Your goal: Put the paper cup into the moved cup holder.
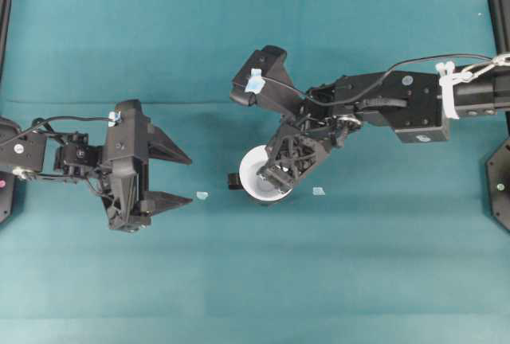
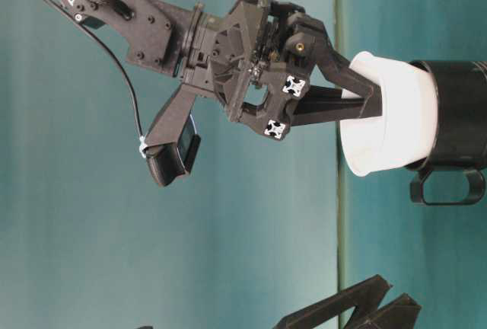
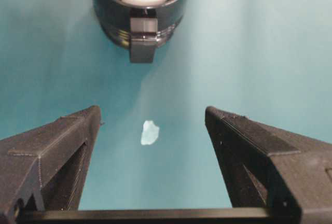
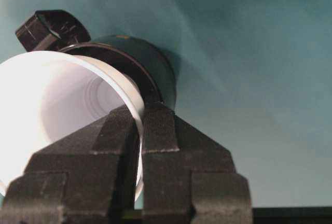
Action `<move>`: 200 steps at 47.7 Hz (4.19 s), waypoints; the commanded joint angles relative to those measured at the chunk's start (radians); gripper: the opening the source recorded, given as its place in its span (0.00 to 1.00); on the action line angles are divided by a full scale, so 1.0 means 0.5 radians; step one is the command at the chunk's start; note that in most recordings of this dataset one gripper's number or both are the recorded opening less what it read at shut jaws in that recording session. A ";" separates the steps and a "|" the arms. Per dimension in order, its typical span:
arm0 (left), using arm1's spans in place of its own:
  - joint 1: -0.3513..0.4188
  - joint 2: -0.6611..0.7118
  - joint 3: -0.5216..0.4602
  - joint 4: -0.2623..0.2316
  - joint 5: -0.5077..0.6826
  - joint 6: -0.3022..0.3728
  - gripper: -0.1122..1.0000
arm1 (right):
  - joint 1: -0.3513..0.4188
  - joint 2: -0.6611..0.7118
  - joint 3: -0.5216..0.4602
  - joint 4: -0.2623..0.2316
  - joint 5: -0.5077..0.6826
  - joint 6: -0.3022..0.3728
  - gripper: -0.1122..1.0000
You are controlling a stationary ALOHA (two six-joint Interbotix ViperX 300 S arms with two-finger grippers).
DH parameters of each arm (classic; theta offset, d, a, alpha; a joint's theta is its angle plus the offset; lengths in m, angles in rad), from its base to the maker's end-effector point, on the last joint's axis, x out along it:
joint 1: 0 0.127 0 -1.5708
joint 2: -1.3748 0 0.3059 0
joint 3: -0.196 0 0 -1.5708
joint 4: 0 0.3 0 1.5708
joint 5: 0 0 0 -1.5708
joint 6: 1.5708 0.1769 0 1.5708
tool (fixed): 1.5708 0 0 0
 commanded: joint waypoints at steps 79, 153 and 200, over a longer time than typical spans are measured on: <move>0.000 -0.018 -0.025 0.006 -0.009 -0.003 0.87 | 0.003 -0.196 -0.034 0.025 0.006 0.000 0.78; 0.006 -0.037 -0.012 0.003 -0.009 0.000 0.87 | 0.114 -0.767 0.411 -0.147 -0.236 -0.095 0.79; 0.006 -0.037 -0.015 0.003 -0.009 0.000 0.87 | 0.135 -0.819 0.466 -0.144 -0.319 -0.393 0.79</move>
